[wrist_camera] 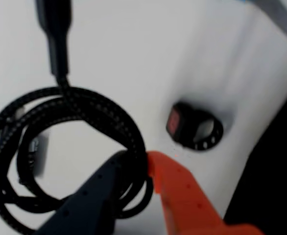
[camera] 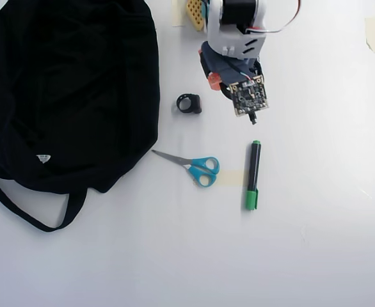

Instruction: Put the cable into the black bag

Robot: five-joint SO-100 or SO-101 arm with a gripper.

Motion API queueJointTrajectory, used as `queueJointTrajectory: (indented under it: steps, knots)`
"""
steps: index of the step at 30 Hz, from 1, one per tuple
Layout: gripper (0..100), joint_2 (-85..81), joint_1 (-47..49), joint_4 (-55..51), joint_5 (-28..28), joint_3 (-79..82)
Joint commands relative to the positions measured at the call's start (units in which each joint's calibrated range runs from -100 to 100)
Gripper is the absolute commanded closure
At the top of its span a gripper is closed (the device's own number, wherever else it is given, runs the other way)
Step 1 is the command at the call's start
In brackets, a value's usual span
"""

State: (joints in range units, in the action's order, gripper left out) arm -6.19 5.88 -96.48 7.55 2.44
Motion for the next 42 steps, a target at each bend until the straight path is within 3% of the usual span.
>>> queueJointTrajectory:
  steps: [1, 12, 20, 29, 35, 42]
  knots:
    - [98, -9.3, -2.8, 0.9, -1.4, 7.6]
    - [98, -29.7, -12.8, 9.1, -0.9, 24.9]
    - [98, -31.1, -22.5, 13.6, -1.4, 26.7]
    - [98, -30.1, -36.5, 23.6, -8.3, 27.5]
    - [98, -29.8, -47.9, 45.2, -8.2, 38.4]
    - [98, -7.8, -58.1, 56.6, -8.3, 26.1]
